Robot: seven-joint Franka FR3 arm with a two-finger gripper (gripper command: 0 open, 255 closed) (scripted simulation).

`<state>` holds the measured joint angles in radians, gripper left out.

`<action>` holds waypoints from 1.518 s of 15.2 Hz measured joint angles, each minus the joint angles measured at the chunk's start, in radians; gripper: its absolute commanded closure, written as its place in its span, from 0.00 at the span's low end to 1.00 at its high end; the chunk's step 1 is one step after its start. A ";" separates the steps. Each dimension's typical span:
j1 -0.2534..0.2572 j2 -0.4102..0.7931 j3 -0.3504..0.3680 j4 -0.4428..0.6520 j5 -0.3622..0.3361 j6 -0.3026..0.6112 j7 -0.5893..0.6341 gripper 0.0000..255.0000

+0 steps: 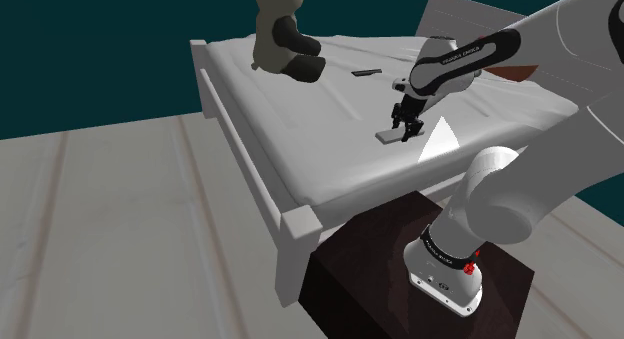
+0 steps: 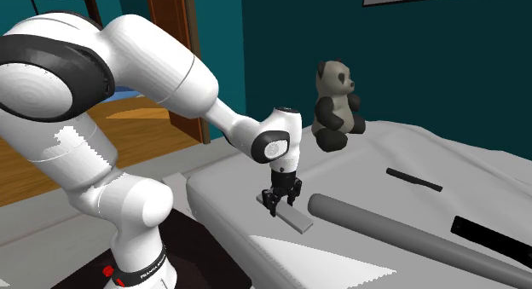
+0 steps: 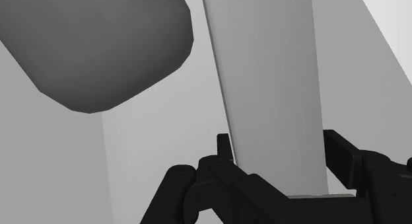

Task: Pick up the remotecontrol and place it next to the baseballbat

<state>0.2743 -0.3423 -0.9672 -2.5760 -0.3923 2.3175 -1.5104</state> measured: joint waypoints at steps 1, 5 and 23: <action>-0.004 -0.007 0.006 0.001 -0.003 -0.009 0.004 1.00; -0.025 -0.051 0.038 0.023 -0.017 -0.072 0.017 1.00; -0.068 -0.193 0.174 0.167 -0.013 -0.355 0.045 1.00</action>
<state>0.2059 -0.5355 -0.7927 -2.4091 -0.4058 1.9622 -1.4656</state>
